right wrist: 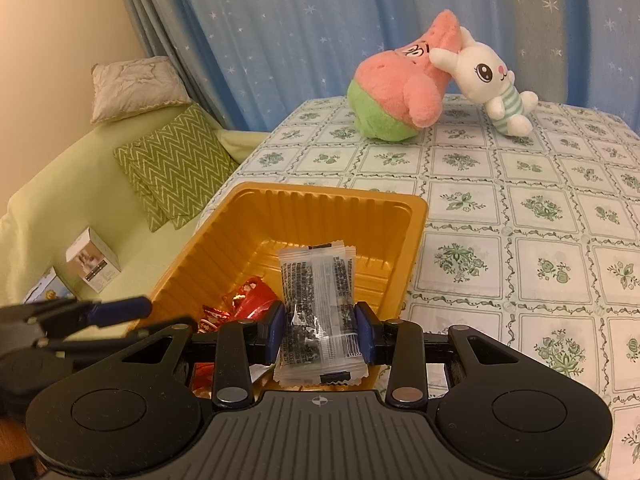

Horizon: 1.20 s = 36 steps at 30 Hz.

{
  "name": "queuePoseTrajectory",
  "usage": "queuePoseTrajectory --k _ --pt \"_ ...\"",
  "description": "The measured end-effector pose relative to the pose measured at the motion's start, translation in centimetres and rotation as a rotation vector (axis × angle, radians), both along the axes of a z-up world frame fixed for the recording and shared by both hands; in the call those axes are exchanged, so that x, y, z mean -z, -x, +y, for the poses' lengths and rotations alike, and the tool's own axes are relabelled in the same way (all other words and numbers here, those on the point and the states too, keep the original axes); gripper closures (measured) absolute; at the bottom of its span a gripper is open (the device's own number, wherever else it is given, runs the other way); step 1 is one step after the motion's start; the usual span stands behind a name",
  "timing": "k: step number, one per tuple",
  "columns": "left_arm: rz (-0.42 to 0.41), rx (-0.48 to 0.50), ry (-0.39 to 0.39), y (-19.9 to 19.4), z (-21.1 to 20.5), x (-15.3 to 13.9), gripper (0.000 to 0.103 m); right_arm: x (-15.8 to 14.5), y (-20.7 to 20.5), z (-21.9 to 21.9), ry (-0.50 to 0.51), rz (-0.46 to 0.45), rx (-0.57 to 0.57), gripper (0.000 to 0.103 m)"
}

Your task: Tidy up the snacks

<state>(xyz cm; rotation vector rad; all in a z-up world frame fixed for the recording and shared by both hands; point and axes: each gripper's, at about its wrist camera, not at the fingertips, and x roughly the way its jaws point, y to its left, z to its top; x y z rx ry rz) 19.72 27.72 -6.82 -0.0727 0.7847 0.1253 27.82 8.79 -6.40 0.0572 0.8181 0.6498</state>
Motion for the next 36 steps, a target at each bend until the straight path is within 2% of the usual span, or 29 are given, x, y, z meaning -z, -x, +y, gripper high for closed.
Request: queuePoseTrajectory --k 6,8,9,10,11,12,13,19,25,30,36 --pt "-0.013 -0.036 0.002 1.1 0.3 -0.3 0.04 -0.5 -0.3 0.2 -0.054 -0.001 0.012 0.065" --pt "-0.019 -0.049 -0.01 1.5 0.3 -0.4 0.028 -0.7 -0.6 0.0 -0.109 0.008 0.021 0.065" --pt "-0.022 -0.056 -0.021 1.6 0.2 -0.5 0.026 -0.8 -0.9 -0.1 -0.131 0.019 0.021 0.064" --pt "-0.025 -0.061 -0.026 1.8 0.2 -0.6 0.024 -0.9 -1.0 -0.1 -0.139 0.03 0.023 0.061" --pt "-0.025 -0.063 -0.027 1.9 0.3 -0.6 0.024 -1.0 -1.1 -0.2 -0.14 0.032 0.03 0.05" --pt "-0.024 -0.065 -0.025 2.1 0.3 -0.7 0.023 -1.0 -1.0 -0.4 -0.137 0.027 0.039 0.041" --pt "-0.025 -0.067 -0.025 2.2 0.3 -0.7 0.022 -1.1 -0.9 -0.7 -0.137 0.02 0.049 0.04" --pt "-0.023 -0.081 -0.026 3.3 0.0 -0.6 0.016 -0.5 0.0 -2.3 -0.108 0.049 0.074 0.039" --pt "-0.023 -0.094 -0.017 4.8 -0.7 -0.8 0.009 -0.1 2.4 -3.8 -0.015 0.017 0.079 0.038" --pt "-0.036 -0.088 0.019 6.3 -1.5 -1.6 0.002 0.3 4.3 -5.3 0.007 0.046 0.104 0.028" --pt "-0.051 -0.097 0.018 8.5 -2.9 -3.0 0.0 -0.5 7.2 -6.8 0.044 0.023 0.109 0.025"
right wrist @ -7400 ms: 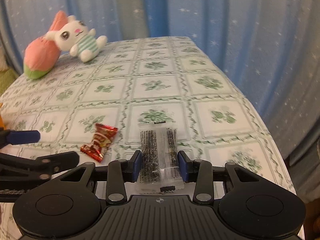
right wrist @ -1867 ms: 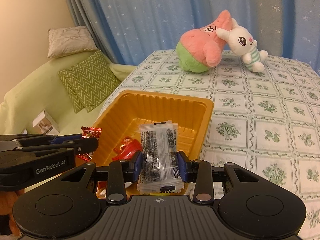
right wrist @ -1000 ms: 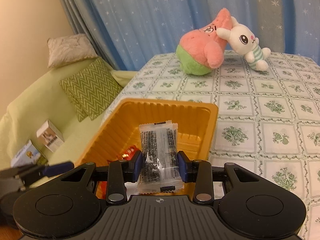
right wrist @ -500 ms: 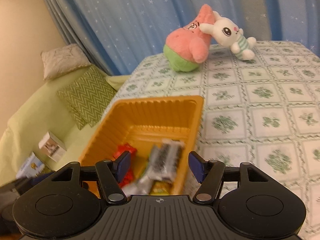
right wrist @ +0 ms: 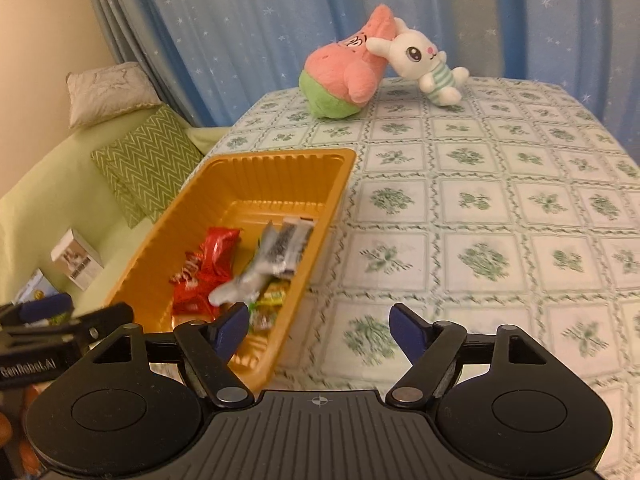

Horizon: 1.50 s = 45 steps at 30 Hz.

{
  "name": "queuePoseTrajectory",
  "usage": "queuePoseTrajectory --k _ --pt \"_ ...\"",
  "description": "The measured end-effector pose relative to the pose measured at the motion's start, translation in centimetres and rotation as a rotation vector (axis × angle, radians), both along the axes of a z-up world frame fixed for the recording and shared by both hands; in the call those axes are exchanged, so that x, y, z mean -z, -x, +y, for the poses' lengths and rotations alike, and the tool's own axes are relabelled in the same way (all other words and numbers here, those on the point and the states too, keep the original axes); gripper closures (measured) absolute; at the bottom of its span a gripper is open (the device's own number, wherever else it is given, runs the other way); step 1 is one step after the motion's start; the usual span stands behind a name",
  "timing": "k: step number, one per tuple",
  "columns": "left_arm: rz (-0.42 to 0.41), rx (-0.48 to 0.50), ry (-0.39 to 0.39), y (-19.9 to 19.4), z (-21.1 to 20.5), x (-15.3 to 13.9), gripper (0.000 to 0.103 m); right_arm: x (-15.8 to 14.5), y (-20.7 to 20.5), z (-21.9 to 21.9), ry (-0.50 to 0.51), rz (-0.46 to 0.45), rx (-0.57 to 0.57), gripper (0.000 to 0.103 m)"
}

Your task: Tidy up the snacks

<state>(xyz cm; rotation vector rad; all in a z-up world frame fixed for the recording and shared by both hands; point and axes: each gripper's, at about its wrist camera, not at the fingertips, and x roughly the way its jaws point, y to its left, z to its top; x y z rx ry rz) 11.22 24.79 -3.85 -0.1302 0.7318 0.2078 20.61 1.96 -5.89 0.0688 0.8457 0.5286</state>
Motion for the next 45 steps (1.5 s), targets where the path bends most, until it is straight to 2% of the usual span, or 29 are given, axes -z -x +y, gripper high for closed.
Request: queuePoseTrajectory --k 5,11,18,32,45 --pt "-0.006 -0.03 0.008 1.9 -1.1 -1.1 0.0 -0.8 2.5 -1.4 0.046 -0.022 0.011 0.024" --pt "-0.005 -0.029 0.014 4.5 -2.6 -2.3 0.0 -2.0 5.3 -3.0 0.053 -0.032 0.01 0.024" --pt "-0.012 -0.02 0.07 7.7 -3.7 -3.8 0.0 -3.8 8.5 -4.5 0.052 -0.062 0.017 0.024" --pt "0.014 -0.028 0.036 12.4 -7.2 -5.6 0.0 -6.6 13.5 -7.0 0.024 -0.083 0.016 0.024" --pt "-0.01 -0.032 -0.001 15.7 -9.4 -7.5 0.0 -7.5 17.5 -8.6 0.025 -0.113 0.019 0.024"
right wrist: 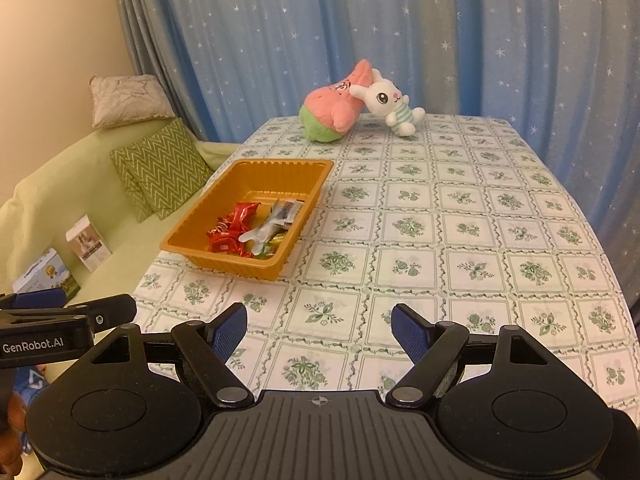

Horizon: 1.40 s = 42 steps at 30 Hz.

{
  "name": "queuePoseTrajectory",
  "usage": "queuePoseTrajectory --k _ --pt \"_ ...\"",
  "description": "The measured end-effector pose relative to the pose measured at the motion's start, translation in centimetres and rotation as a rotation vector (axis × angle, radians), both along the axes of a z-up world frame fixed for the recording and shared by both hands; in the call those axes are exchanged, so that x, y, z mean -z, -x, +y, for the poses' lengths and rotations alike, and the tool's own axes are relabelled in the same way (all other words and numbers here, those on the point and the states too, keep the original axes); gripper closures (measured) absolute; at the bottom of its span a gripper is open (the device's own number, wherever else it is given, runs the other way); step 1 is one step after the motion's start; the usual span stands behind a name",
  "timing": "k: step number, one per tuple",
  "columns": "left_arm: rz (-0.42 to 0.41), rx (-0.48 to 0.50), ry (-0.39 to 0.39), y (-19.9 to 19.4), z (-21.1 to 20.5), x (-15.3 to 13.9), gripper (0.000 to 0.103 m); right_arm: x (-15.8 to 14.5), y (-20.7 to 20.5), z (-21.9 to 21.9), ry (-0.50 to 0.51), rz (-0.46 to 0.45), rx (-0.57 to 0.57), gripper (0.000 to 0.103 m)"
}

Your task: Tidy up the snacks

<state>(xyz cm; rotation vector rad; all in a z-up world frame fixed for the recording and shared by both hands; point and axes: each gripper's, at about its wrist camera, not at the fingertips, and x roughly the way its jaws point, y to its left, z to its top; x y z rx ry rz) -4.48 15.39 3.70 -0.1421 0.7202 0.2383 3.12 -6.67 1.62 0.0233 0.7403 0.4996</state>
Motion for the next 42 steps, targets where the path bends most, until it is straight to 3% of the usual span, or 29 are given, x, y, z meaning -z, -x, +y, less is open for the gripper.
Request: queuePoseTrajectory --k 13,42 --pt "-0.004 0.01 -0.012 1.6 -1.2 -0.3 0.0 -1.2 2.5 -0.8 -0.011 -0.036 -0.003 0.024" --pt "-0.009 0.014 -0.031 1.5 -2.0 -0.4 0.0 -0.8 2.5 -1.4 -0.011 -0.028 0.002 0.024"
